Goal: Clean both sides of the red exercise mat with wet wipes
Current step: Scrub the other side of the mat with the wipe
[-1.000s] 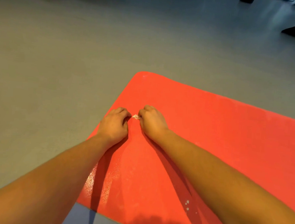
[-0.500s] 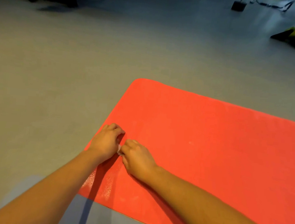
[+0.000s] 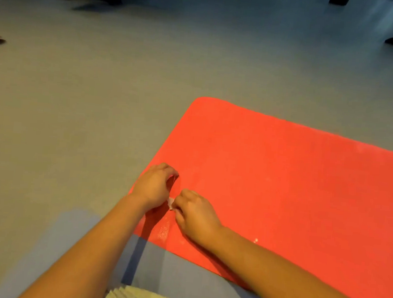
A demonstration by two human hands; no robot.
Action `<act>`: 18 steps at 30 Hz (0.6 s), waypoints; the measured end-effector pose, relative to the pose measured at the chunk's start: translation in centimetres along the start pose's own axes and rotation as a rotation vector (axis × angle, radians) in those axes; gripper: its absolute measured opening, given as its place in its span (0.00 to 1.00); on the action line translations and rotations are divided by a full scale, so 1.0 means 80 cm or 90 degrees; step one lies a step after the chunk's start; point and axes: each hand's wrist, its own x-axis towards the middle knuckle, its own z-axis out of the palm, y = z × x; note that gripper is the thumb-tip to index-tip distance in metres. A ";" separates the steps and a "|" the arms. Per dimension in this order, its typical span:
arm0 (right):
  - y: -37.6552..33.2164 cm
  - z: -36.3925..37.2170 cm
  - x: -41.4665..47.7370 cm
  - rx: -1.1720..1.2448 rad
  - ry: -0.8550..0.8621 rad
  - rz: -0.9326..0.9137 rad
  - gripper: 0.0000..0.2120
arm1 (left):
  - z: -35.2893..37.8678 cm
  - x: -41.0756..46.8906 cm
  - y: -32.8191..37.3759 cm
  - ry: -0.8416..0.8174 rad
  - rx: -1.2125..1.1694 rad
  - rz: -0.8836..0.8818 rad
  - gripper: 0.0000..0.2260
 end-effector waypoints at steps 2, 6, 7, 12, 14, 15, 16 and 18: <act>-0.006 0.004 -0.017 -0.006 -0.036 -0.064 0.08 | -0.006 0.005 0.007 -0.034 0.020 -0.004 0.18; 0.028 -0.010 0.019 -0.029 -0.029 0.009 0.10 | -0.006 0.004 0.012 -0.091 0.038 0.004 0.19; 0.036 -0.015 0.030 -0.037 -0.016 0.048 0.08 | -0.006 0.003 0.012 -0.085 0.034 0.006 0.18; 0.018 -0.017 0.032 -0.026 0.024 0.122 0.04 | -0.004 0.001 0.015 -0.084 0.028 0.005 0.17; -0.006 -0.006 0.003 -0.002 0.002 0.065 0.04 | -0.006 0.002 0.015 -0.100 0.029 -0.002 0.20; -0.018 -0.001 -0.015 0.012 -0.018 0.030 0.05 | -0.006 0.003 0.015 -0.104 0.032 -0.005 0.22; -0.028 0.003 -0.033 0.026 -0.040 -0.006 0.07 | -0.006 0.004 0.016 -0.103 0.036 -0.009 0.22; -0.044 0.006 -0.064 0.046 -0.082 -0.069 0.07 | -0.005 0.005 0.020 -0.101 0.037 -0.021 0.23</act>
